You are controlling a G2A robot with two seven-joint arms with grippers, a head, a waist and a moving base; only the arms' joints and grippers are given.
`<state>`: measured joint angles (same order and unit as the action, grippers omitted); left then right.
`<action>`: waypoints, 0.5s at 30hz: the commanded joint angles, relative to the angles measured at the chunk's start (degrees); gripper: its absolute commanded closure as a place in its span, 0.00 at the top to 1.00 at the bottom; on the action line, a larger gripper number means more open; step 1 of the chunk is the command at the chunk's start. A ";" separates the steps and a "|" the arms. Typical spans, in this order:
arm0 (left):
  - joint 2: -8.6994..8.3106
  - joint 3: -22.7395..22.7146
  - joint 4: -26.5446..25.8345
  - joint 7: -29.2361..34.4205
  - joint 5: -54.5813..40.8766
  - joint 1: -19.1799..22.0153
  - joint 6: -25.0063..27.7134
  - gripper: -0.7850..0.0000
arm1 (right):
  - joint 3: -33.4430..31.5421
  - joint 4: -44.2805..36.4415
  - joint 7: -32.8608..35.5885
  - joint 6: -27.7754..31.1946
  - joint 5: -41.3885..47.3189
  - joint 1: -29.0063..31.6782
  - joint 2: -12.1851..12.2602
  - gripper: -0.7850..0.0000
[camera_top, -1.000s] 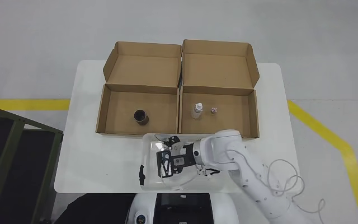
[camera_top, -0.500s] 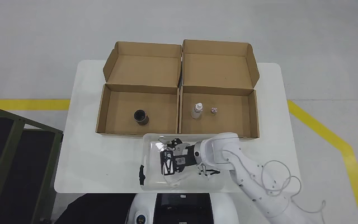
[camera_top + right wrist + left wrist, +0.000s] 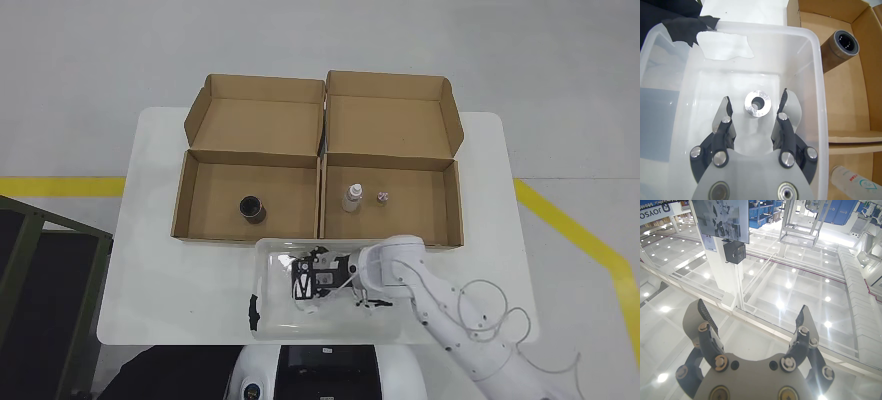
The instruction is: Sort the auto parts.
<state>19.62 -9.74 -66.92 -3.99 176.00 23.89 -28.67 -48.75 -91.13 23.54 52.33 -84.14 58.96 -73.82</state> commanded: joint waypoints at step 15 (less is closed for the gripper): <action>0.00 0.00 0.00 0.00 0.00 0.00 0.00 1.00 | 1.88 3.46 -1.61 -1.80 0.60 -1.42 -0.28 0.43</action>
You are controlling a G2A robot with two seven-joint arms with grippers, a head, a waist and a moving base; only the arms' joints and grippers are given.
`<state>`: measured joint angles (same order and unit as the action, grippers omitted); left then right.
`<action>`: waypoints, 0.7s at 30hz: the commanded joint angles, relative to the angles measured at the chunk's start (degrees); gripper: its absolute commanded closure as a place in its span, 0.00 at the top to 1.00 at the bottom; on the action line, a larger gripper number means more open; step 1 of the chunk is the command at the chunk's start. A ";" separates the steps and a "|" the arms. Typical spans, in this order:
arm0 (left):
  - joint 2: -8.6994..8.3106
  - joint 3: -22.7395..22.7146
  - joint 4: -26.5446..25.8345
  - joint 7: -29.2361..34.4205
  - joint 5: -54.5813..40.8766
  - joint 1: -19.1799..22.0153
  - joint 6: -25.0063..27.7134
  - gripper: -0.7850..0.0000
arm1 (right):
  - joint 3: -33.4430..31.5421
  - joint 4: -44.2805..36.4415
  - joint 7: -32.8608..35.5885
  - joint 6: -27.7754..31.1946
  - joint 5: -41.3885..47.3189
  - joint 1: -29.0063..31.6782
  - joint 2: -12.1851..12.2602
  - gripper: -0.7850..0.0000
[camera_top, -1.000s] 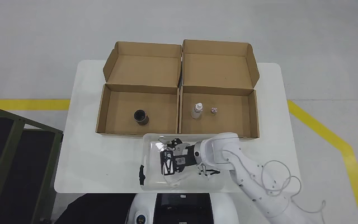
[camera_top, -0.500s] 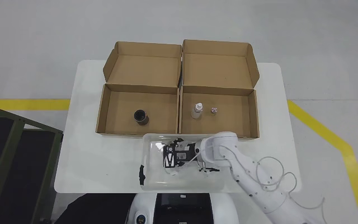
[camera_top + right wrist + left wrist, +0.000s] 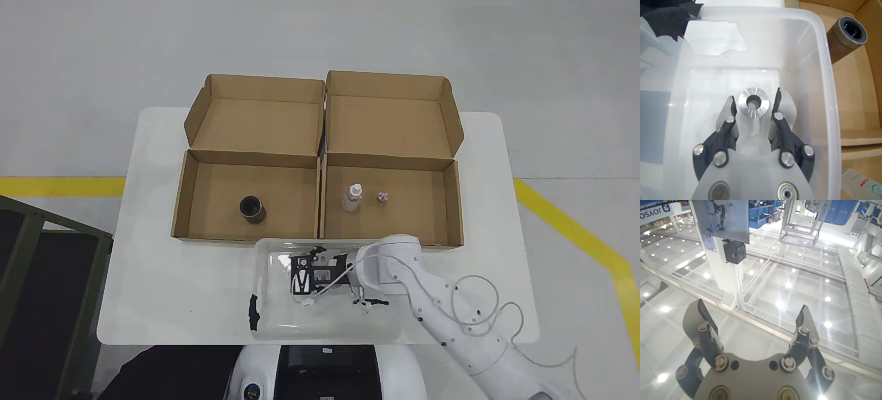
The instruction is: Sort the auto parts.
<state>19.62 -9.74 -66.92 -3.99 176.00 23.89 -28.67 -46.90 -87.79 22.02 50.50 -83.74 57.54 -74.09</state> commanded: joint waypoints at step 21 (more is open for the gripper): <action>0.00 0.00 0.00 0.00 0.00 0.00 0.00 1.00 | -2.84 -12.66 8.42 1.07 8.39 3.88 1.53 0.00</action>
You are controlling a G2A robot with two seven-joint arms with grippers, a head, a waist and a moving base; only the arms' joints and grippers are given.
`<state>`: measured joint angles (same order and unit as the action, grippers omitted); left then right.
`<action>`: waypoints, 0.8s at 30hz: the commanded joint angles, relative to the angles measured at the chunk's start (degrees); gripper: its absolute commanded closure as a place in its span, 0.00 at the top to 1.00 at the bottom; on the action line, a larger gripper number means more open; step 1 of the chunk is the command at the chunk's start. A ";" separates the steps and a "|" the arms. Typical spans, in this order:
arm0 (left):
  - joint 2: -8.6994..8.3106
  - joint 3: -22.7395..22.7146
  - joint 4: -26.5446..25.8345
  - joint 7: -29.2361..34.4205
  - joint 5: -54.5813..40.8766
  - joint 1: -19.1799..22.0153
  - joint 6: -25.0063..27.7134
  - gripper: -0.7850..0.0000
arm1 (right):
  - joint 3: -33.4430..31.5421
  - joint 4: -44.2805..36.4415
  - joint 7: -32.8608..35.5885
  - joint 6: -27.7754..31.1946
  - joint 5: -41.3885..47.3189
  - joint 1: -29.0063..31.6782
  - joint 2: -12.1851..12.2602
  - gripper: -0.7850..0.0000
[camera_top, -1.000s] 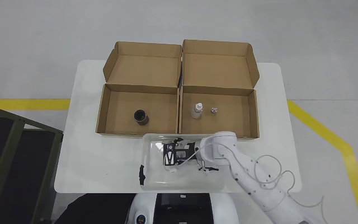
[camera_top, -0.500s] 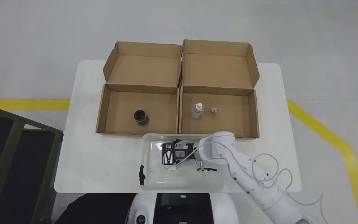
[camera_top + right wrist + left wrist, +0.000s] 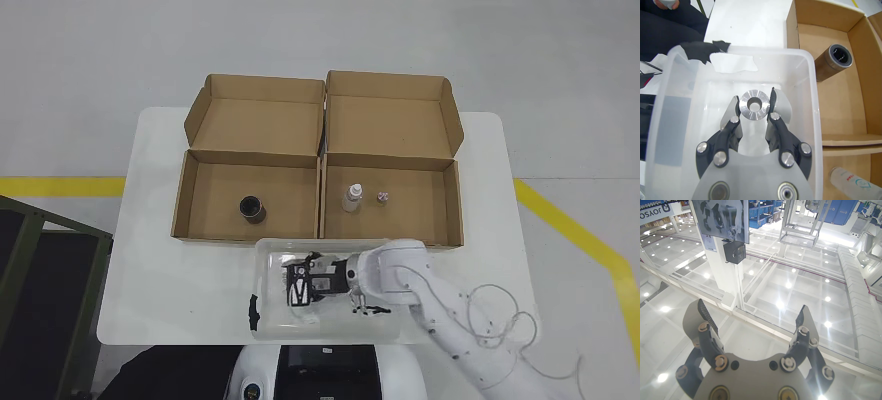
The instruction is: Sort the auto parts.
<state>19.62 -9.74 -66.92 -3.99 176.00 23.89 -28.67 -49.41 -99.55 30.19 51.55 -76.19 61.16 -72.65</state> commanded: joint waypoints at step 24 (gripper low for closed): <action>0.00 0.00 0.00 0.00 0.00 0.00 0.00 1.00 | -7.34 -14.77 -12.26 -7.13 12.61 -3.57 0.45 0.00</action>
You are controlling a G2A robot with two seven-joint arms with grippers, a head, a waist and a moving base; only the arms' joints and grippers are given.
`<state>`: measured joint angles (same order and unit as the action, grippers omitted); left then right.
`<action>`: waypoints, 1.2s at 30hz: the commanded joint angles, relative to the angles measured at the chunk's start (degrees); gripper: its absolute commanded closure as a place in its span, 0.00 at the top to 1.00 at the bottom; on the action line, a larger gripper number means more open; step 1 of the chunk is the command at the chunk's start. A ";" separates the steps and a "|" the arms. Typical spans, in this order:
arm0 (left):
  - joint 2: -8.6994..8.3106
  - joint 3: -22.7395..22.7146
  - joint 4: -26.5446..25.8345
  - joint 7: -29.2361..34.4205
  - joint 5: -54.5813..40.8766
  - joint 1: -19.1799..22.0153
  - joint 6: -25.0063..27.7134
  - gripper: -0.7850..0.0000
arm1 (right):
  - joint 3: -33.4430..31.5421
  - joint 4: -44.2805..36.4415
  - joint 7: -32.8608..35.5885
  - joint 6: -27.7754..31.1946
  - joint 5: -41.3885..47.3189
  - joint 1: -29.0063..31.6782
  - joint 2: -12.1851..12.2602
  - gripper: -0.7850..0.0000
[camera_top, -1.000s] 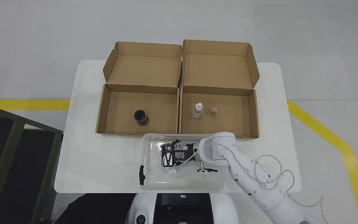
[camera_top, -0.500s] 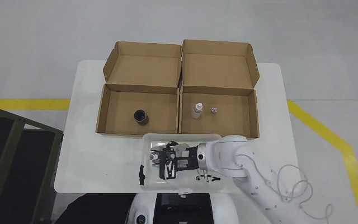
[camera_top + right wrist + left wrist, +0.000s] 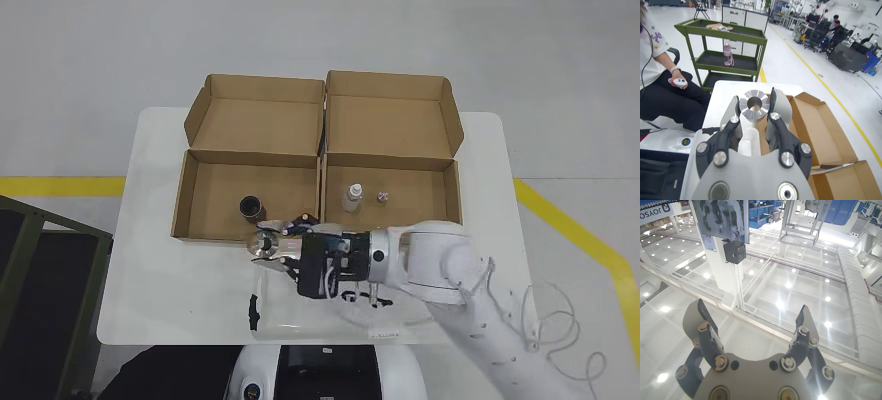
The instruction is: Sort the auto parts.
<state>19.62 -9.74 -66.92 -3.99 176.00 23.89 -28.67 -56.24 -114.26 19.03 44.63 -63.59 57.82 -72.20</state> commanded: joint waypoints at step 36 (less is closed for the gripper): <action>0.00 0.00 0.00 0.00 0.00 0.00 0.00 1.00 | -13.91 -2.91 -26.96 -1.45 -2.18 6.25 1.35 0.00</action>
<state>19.62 -9.74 -66.92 -3.99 176.00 23.89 -28.67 -70.25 -117.23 -8.04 43.35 -65.63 64.16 -70.85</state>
